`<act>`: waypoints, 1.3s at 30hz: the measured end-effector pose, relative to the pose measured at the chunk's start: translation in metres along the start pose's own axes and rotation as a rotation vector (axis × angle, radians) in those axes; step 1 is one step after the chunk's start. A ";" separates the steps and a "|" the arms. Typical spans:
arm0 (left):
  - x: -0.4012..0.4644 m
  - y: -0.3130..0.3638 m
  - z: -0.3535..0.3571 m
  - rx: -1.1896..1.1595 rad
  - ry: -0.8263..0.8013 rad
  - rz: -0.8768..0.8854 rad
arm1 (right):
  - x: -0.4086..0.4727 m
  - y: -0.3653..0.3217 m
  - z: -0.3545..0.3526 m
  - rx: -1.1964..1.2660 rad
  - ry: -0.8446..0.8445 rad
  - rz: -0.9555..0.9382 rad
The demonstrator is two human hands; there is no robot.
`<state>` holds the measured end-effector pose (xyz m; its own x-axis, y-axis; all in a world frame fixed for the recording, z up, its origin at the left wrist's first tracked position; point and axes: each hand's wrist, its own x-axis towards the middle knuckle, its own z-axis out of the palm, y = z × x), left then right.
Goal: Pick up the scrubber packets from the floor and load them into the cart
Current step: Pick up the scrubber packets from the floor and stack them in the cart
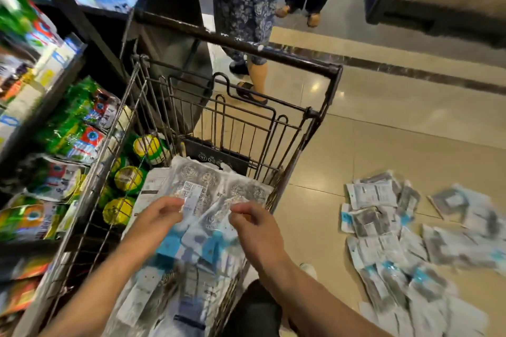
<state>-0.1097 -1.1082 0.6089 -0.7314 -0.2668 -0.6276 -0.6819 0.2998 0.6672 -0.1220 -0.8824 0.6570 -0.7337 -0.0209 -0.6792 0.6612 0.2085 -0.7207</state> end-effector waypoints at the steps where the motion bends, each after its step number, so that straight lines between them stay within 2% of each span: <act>1: -0.013 0.005 0.005 -0.026 -0.017 0.008 | -0.017 0.000 -0.017 -0.005 -0.028 -0.030; 4: -0.062 0.033 0.024 -0.130 -0.086 0.096 | -0.066 0.003 -0.073 -0.033 -0.048 -0.100; 8: -0.114 0.074 0.070 -0.169 -0.205 0.202 | -0.124 0.009 -0.146 0.107 0.034 -0.142; 14: -0.162 0.128 0.158 -0.044 -0.394 0.340 | -0.187 0.059 -0.227 0.333 0.279 -0.148; 22: -0.247 0.134 0.270 0.205 -0.580 0.410 | -0.298 0.168 -0.321 0.668 0.658 -0.153; 31: -0.339 0.127 0.415 0.454 -0.769 0.497 | -0.397 0.287 -0.365 0.956 0.929 -0.067; 39: -0.370 0.125 0.502 0.560 -0.927 0.490 | -0.426 0.332 -0.387 1.107 1.125 0.063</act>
<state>0.0812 -0.5128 0.7232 -0.4693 0.6833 -0.5594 -0.0638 0.6056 0.7932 0.3492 -0.4260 0.7607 -0.1052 0.7720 -0.6269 0.1067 -0.6180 -0.7789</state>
